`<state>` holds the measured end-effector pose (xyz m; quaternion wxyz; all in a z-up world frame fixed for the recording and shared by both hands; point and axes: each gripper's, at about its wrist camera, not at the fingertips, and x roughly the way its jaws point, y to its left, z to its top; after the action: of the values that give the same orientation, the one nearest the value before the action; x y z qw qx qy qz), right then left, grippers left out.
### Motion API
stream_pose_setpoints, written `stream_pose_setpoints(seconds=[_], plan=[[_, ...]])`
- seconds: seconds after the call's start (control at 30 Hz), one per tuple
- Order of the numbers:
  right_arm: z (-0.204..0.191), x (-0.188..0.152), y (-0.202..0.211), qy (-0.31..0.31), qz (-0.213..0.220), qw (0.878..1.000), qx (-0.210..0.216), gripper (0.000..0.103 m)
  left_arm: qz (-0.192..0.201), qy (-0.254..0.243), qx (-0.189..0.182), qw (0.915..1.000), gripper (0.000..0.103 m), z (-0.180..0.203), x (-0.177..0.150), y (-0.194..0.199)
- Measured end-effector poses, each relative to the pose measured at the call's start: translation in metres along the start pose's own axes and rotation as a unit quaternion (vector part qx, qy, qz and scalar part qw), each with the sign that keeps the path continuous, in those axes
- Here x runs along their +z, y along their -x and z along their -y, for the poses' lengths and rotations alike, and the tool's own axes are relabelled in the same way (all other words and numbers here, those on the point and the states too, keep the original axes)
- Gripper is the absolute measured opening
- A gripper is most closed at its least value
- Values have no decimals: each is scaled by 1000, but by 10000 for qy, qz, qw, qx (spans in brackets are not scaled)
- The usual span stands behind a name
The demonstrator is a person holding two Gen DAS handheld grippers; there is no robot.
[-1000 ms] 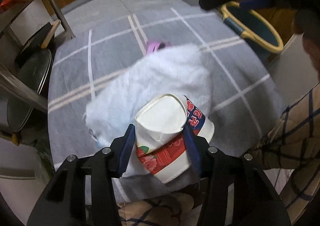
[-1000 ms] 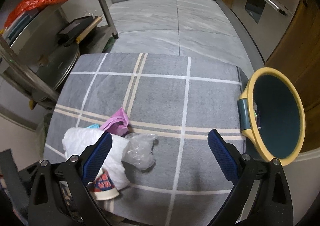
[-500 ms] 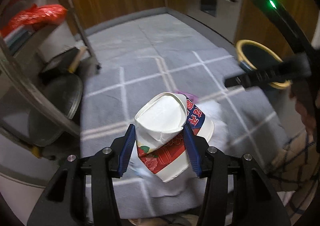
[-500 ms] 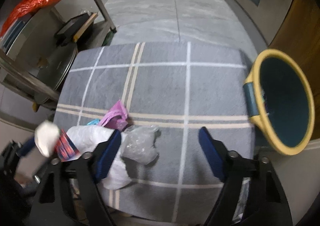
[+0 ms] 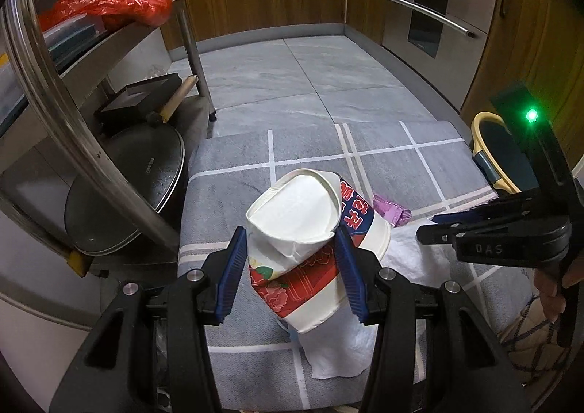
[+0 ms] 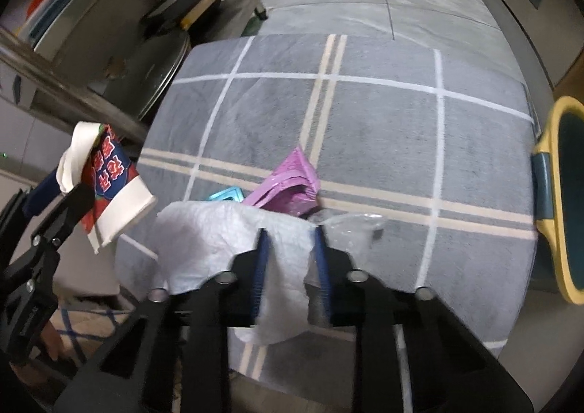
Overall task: Collect trash
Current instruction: 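Grasp the red-white paper cup with the left gripper while the right gripper grasps the white tissue, then lift the paper cup and tissue and carry both over the bin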
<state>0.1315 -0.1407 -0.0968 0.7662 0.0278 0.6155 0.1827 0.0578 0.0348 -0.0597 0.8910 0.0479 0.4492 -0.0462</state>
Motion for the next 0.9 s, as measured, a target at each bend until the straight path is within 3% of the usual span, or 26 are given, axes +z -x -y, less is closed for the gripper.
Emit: stream_pose_setpoints(seconds=[0.03,0.1,0.53,0.9], plan=[[-2,0,0,58,3,10000,-16,5,-5,6,-1,10000,49,0,0,0],[-5,-1,3,143,48,9999,6,3,-9,37,-23,10000,49,-1,0,0],[-11,5,93,337,1149,9909,618,2,312,180,5,9994,49,-5,10,16],[15,15,158,188,2109,9754,613,2,483,-67,-36,9988,49,16,17,24]])
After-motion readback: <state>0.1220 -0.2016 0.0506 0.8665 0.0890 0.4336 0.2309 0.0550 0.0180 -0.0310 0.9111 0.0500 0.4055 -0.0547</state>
